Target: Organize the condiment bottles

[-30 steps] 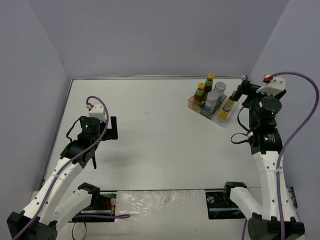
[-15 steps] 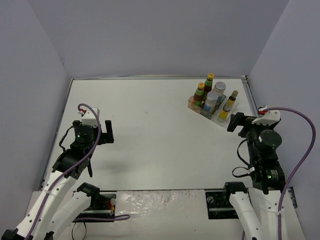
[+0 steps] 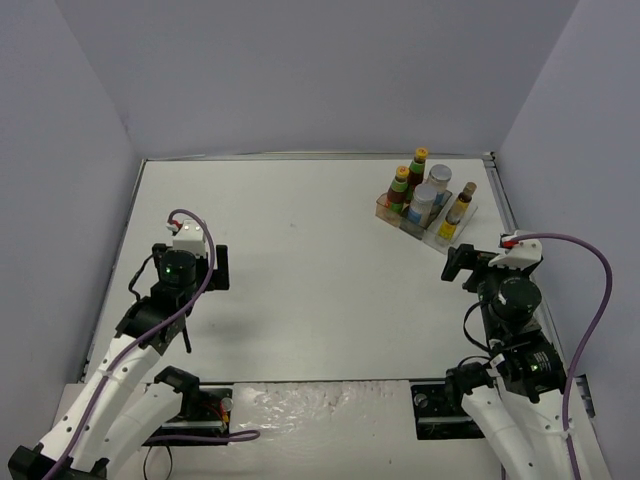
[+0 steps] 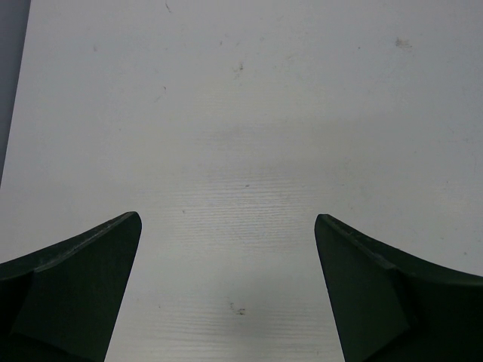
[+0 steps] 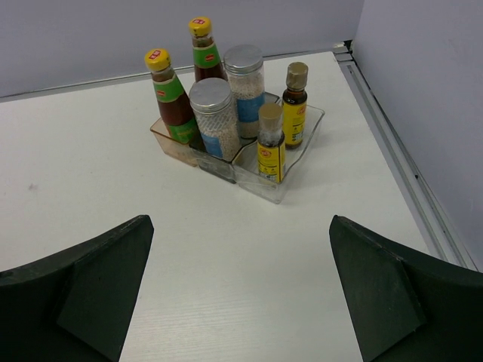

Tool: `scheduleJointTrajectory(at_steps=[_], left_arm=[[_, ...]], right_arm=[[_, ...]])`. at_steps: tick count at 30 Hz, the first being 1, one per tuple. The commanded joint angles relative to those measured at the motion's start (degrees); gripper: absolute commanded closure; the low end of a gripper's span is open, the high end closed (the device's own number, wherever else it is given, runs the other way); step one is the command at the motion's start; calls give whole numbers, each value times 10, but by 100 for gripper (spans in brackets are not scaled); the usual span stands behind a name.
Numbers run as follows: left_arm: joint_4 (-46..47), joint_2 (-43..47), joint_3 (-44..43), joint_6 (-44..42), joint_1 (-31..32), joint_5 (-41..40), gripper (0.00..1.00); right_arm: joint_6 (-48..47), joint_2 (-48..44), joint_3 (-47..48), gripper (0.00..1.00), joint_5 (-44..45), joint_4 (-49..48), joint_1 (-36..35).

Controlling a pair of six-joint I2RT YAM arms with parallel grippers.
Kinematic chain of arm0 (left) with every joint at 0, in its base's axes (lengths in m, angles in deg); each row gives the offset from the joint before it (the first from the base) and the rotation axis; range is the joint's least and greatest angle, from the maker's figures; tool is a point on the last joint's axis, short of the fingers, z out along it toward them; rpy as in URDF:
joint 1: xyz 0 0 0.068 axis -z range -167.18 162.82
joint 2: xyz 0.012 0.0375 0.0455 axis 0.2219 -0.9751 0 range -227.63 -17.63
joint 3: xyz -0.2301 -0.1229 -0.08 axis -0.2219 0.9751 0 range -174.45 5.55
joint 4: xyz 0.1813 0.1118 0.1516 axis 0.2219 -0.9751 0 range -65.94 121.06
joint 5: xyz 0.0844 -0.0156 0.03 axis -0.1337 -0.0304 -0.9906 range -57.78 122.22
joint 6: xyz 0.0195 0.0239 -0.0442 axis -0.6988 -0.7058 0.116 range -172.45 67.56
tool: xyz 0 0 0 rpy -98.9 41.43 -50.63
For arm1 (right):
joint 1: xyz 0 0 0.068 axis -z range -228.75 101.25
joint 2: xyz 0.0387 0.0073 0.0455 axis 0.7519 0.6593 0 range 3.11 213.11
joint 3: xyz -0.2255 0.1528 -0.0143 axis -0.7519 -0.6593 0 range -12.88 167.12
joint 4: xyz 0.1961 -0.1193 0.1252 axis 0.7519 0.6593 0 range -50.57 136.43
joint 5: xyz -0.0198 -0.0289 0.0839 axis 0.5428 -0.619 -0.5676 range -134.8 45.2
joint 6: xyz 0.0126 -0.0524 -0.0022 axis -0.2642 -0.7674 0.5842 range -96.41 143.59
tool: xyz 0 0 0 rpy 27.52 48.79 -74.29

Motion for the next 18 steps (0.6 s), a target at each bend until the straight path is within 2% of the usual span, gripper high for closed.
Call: scheduleJointTrajectory(at_steps=[1,18], left_arm=[[43,-13,-13,-12,-2,-16,3],[56,-32,-15,-10,-21,23,3]], right_arm=[[13,9,6,0,39,-37,-28],[21,14,8,0,47,-32,-51]])
